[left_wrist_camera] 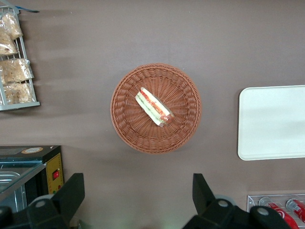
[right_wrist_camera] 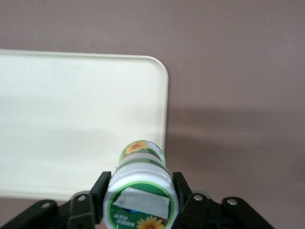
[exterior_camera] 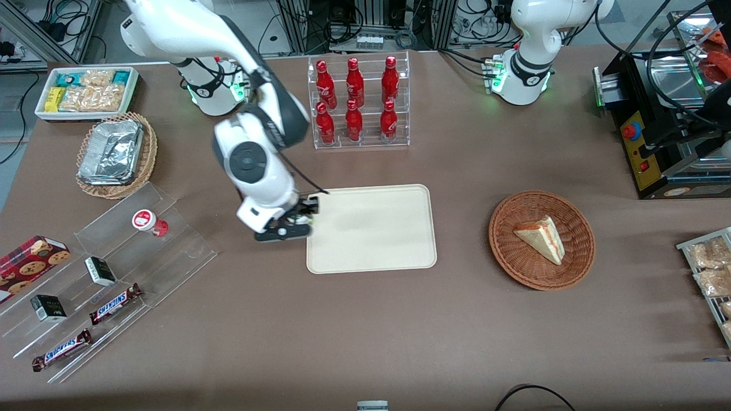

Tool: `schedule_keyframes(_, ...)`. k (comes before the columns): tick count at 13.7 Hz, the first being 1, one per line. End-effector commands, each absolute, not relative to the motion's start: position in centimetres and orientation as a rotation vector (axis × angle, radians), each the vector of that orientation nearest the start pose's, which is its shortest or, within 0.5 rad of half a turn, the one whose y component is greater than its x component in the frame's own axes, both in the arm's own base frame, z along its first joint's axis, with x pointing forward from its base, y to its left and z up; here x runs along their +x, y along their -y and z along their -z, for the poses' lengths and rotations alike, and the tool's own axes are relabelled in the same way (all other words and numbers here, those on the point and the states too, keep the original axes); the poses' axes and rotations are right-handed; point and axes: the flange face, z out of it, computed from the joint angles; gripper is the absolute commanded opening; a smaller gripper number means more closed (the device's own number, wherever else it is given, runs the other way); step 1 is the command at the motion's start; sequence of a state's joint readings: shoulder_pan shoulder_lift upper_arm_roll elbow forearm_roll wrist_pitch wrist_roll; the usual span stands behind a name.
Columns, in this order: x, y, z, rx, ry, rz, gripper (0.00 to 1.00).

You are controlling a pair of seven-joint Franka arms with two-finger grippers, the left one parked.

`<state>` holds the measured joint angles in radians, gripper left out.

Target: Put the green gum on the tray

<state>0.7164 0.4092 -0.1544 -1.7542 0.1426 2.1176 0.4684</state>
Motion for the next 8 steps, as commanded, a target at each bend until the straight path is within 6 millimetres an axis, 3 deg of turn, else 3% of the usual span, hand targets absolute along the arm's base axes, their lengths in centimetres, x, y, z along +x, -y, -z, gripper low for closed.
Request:
schedule_keyframes(1,55.0,-40.7,-31.5,-3.104,-0.078,-0.064,0.00)
schedule_keyframes(5,54.7,-45.7,-28.8,-3.113,-0.160,-0.031,0.00)
schedule_keyframes(8,54.6,-47.7,-27.0,-3.096,-0.183,0.033,0.00)
